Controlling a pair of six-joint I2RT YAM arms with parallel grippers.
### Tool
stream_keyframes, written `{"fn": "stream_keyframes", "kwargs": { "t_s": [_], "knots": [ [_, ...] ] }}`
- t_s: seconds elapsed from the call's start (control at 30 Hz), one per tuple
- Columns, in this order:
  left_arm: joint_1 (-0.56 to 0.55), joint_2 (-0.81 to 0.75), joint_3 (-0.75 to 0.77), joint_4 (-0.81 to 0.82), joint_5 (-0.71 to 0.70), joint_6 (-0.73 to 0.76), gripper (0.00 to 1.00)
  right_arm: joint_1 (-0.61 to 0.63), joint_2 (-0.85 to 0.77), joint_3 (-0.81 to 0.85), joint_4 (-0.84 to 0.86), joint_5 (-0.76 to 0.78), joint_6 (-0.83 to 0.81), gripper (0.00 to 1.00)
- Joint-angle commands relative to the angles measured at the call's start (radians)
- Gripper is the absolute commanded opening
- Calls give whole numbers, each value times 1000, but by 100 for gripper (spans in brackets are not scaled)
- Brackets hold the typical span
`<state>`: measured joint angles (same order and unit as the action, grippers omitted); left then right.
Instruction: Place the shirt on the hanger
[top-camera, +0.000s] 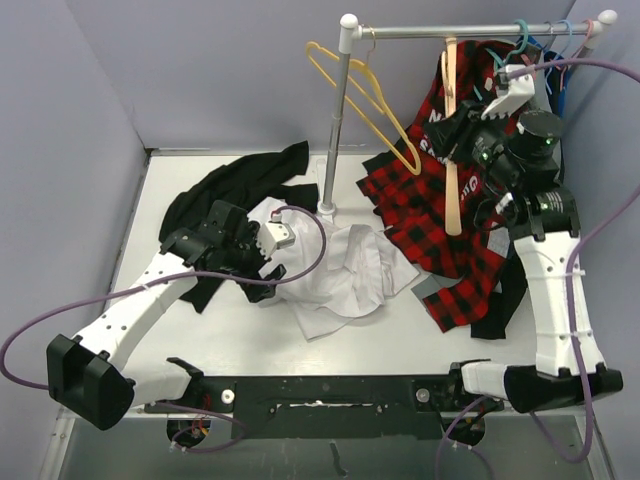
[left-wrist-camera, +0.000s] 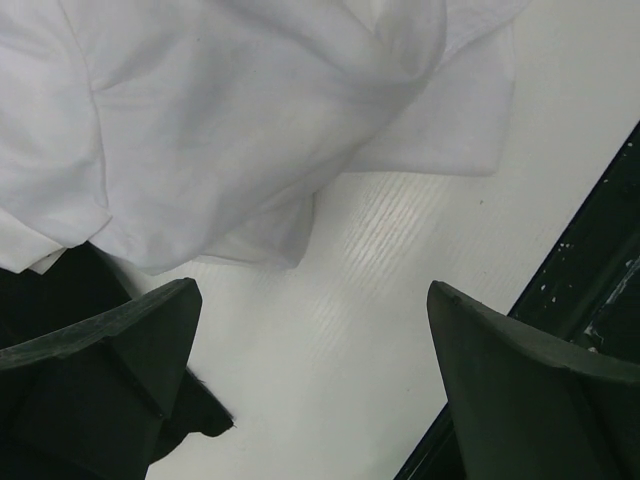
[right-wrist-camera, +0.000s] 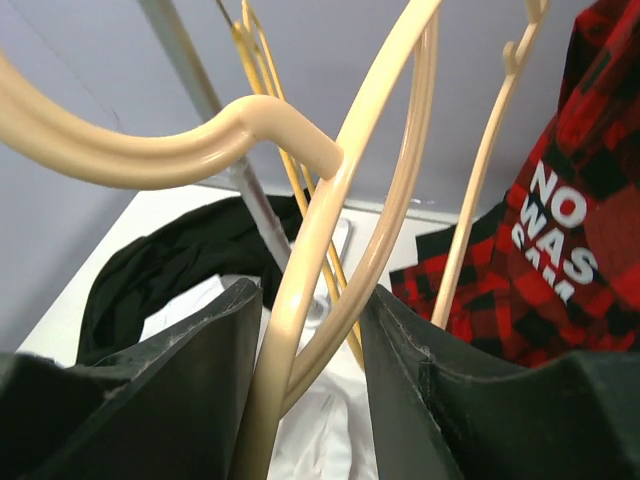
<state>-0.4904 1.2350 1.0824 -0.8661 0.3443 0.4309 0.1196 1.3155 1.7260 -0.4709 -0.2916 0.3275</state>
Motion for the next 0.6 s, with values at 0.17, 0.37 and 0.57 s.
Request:
{"fn": "stream_keyframes", "kwargs": {
  "t_s": [0.17,0.37,0.57],
  "knots": [
    [-33,-56,-24,32,219,59,96,-8,-441,-348,-85,-33,90,0],
    [-74,19,-30,178,151,-45,90,-6,-666,-501,-284,-61,125,0],
    [-97,138,6,296,54,-163,92,-3,-858,-725,-277,-298,282,0]
  ]
}}
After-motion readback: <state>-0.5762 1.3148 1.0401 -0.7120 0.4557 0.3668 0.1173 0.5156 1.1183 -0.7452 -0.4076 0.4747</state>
